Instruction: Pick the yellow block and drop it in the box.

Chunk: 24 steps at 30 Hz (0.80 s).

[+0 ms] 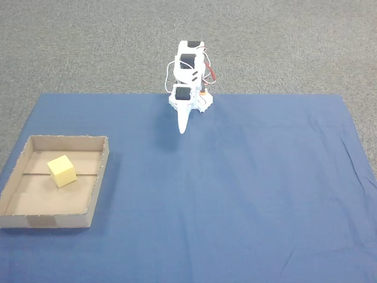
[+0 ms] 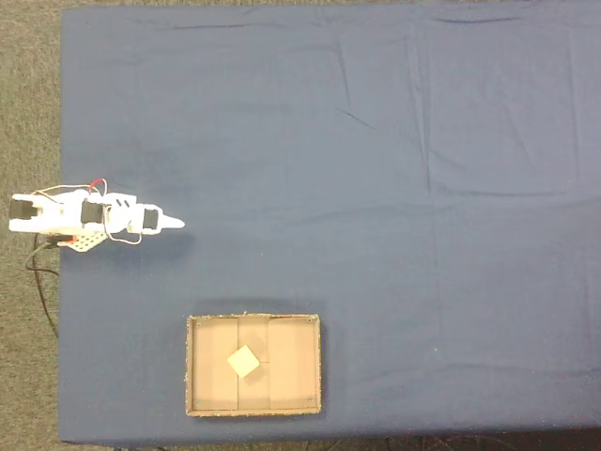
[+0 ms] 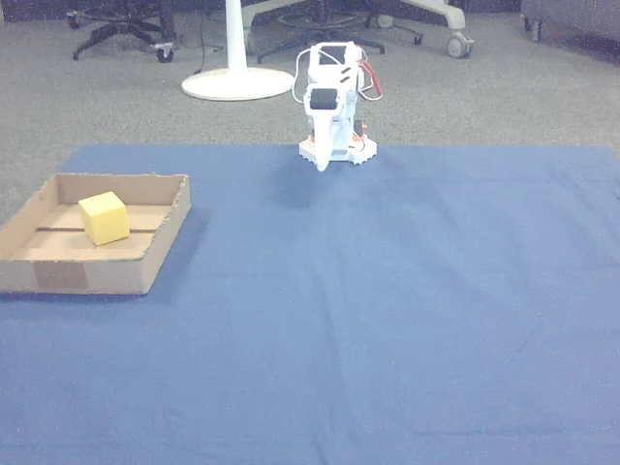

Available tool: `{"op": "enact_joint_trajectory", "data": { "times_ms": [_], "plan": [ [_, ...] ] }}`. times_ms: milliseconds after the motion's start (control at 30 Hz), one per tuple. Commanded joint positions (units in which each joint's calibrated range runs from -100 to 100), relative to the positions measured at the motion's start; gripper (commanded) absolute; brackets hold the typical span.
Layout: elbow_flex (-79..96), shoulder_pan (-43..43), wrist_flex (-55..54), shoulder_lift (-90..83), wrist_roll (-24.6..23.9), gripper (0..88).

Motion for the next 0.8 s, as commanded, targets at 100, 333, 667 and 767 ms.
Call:
{"op": "enact_joint_trajectory", "data": {
  "times_ms": [100,333,667,767],
  "plan": [
    [0.9,-3.1,0.2,0.1,0.3,0.2],
    [0.9,-6.5,0.0,0.2,0.4,0.2],
    [0.9,-8.1,-0.1,0.2,-0.1,0.2],
    [0.9,-7.9,-0.1,0.2,-2.0,0.2]
  ]
}}
